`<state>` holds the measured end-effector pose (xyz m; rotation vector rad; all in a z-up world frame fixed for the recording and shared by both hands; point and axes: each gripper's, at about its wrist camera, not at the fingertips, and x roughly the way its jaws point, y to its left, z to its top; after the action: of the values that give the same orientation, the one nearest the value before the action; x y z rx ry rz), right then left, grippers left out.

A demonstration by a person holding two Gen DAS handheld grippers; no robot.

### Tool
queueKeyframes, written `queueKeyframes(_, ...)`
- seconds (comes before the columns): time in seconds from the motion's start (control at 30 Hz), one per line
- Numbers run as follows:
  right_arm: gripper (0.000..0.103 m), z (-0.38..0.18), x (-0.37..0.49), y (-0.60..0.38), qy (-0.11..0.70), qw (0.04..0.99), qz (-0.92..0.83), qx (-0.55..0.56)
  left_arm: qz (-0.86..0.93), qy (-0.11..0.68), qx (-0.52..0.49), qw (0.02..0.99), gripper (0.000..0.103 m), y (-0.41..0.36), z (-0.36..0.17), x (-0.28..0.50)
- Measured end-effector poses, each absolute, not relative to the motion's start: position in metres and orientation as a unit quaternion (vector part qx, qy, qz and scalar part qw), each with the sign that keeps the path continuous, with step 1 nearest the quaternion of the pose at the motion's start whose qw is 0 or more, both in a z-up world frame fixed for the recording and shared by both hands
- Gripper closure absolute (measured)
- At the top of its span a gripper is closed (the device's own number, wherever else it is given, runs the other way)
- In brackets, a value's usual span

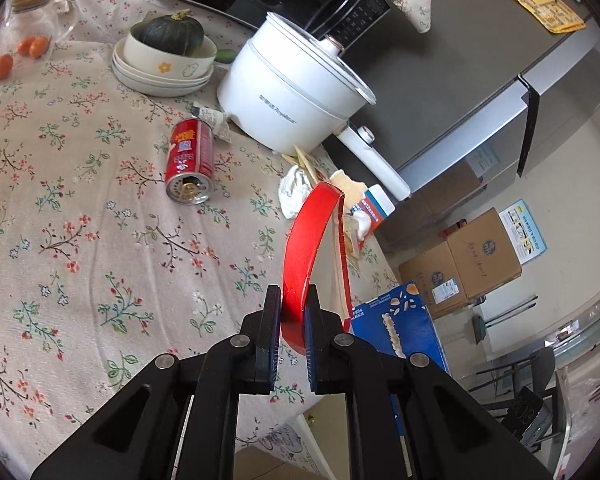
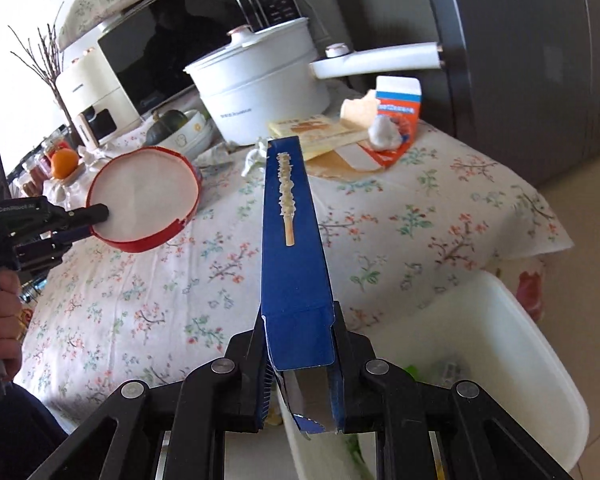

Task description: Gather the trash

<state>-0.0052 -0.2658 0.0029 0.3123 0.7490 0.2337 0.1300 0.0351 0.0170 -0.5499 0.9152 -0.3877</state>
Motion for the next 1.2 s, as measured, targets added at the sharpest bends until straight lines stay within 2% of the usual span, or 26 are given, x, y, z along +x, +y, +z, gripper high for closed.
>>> queueKeyframes(0.13, 0.083, 0.008, -0.020, -0.283, 0.354, 0.921, 0.091, 0.135, -0.211, 0.434, -0.238, 0.843, 0.092, 0.006, 0.019, 0.123)
queueKeyframes(0.43, 0.082, -0.004, -0.046, -0.314, 0.386, 0.909, 0.054, 0.147, -0.287, 0.441, -0.151, 0.837, 0.092, -0.073, 0.019, 0.095)
queueKeyframes(0.7, 0.082, -0.022, -0.072, -0.315, 0.417, 0.899, 0.007, 0.134, -0.329, 0.469, -0.086, 0.815, 0.092, -0.125, -0.004, 0.070)
queueKeyframes(1.2, 0.081, -0.048, -0.056, -0.326, 0.462, 0.875, -0.020, 0.142, -0.304, 0.538, 0.008, 0.786, 0.092, -0.175, -0.071, 0.062)
